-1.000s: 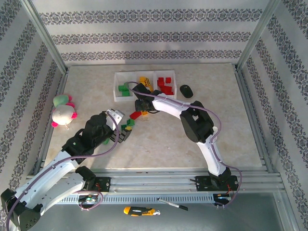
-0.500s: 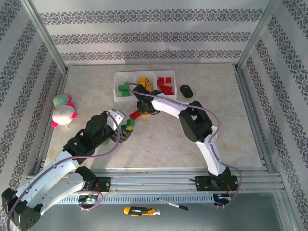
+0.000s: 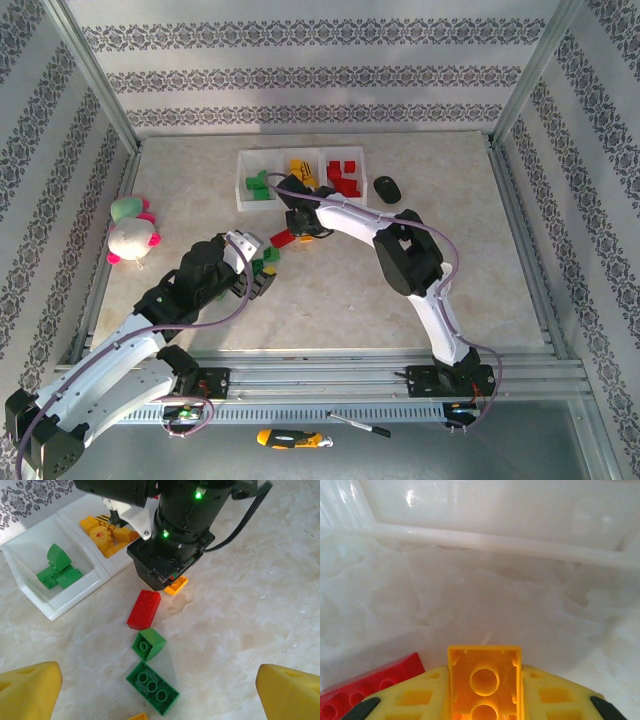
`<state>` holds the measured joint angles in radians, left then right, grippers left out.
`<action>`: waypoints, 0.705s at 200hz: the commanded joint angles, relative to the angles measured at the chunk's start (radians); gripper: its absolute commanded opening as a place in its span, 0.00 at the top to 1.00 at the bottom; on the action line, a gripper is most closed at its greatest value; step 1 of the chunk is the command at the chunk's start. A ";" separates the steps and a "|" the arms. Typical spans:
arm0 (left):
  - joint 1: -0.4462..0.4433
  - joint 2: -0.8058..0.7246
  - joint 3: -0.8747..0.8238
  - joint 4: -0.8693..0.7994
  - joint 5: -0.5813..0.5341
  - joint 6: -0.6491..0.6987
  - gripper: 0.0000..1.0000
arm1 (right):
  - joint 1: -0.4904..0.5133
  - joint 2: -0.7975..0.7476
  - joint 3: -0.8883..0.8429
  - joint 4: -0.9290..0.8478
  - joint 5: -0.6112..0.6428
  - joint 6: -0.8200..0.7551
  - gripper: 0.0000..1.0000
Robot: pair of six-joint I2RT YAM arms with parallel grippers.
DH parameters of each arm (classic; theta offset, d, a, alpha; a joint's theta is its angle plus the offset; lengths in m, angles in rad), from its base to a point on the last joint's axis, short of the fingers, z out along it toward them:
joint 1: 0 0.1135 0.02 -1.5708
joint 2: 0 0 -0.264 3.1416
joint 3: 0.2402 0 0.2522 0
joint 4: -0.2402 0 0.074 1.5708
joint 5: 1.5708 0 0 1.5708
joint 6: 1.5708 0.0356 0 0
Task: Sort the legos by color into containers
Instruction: Pick up the lego from the center of the table, then place the lego in the container.
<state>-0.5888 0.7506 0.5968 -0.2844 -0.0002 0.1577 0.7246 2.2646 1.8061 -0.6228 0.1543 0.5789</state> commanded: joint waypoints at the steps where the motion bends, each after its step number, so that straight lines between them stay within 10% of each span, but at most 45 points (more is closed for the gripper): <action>1: 0.004 -0.016 -0.019 0.061 0.017 0.002 0.01 | 0.012 -0.140 -0.028 -0.022 0.062 0.002 0.75; 53: 0.003 0.012 -0.029 0.103 0.030 -0.038 0.01 | 0.007 -0.213 0.015 0.064 0.130 -0.113 0.75; 141: 0.004 0.037 -0.038 0.114 0.008 -0.035 0.01 | -0.056 0.111 0.465 0.028 0.175 -0.225 0.73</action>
<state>-0.5888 0.7883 0.5777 -0.2150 0.0189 0.1307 0.6891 2.2837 2.1582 -0.5640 0.3000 0.4019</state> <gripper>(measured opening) 0.994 0.275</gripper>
